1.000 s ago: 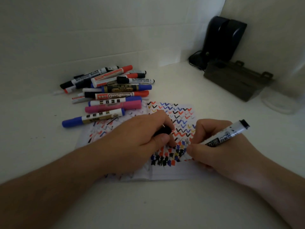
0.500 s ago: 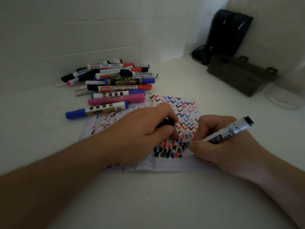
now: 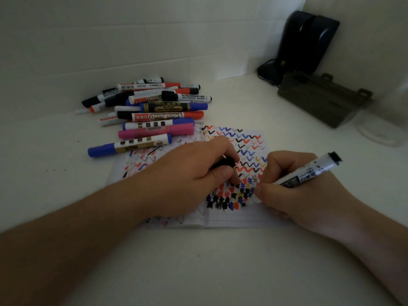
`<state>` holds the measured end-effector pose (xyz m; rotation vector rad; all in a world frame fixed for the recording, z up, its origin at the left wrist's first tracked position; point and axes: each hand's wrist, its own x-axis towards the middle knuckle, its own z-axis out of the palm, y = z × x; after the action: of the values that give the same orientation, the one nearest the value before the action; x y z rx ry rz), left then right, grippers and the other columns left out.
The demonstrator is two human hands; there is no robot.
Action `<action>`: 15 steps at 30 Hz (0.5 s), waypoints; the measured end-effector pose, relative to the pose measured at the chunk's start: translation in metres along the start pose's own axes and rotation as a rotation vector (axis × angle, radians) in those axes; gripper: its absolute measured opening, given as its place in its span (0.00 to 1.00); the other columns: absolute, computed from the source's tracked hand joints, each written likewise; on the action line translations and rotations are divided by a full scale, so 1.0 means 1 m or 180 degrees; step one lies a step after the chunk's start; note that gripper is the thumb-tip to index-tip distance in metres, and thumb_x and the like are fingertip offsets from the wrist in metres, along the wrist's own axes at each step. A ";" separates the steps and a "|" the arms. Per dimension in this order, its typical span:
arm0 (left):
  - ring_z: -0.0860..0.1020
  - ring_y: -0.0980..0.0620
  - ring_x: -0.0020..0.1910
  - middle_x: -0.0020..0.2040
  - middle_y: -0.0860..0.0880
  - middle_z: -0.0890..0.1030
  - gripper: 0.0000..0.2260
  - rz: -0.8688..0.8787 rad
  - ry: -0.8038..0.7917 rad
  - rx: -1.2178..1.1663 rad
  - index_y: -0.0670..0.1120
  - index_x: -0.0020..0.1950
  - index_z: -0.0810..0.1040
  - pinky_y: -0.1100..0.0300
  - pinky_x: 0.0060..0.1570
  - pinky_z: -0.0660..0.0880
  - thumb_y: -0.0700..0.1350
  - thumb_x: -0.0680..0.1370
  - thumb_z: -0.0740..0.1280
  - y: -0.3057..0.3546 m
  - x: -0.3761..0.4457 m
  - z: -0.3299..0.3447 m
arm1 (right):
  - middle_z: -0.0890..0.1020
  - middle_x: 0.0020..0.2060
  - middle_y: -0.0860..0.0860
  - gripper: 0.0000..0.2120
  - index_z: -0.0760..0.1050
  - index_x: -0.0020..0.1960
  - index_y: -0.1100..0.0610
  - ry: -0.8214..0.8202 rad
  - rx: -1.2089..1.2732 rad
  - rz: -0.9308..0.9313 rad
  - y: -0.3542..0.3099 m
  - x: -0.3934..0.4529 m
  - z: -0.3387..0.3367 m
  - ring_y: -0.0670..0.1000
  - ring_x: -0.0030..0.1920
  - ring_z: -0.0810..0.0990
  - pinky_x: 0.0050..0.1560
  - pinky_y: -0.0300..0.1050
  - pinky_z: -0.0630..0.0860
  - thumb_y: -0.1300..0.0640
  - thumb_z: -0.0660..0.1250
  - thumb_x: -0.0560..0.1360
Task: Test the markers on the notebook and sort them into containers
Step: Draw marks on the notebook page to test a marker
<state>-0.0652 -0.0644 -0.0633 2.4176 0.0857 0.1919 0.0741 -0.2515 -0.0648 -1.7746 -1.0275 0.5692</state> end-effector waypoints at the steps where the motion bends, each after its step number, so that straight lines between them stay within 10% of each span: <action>1: 0.78 0.65 0.54 0.53 0.65 0.83 0.07 -0.0005 -0.0014 -0.0010 0.56 0.61 0.73 0.65 0.48 0.73 0.48 0.85 0.60 0.000 0.000 0.000 | 0.74 0.27 0.66 0.15 0.70 0.34 0.64 0.0022 0.0037 0.0004 0.001 0.001 0.000 0.56 0.24 0.70 0.25 0.51 0.67 0.58 0.74 0.67; 15: 0.78 0.67 0.56 0.55 0.66 0.83 0.04 -0.0057 -0.0108 -0.0193 0.55 0.58 0.71 0.61 0.53 0.77 0.51 0.84 0.60 0.002 0.000 -0.001 | 0.71 0.26 0.57 0.14 0.71 0.36 0.60 -0.0067 0.1785 0.0210 -0.005 0.006 -0.007 0.49 0.23 0.66 0.24 0.35 0.62 0.67 0.77 0.67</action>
<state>-0.0649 -0.0647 -0.0611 2.3578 0.0850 0.1430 0.0810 -0.2492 -0.0569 -1.3084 -0.7298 0.8267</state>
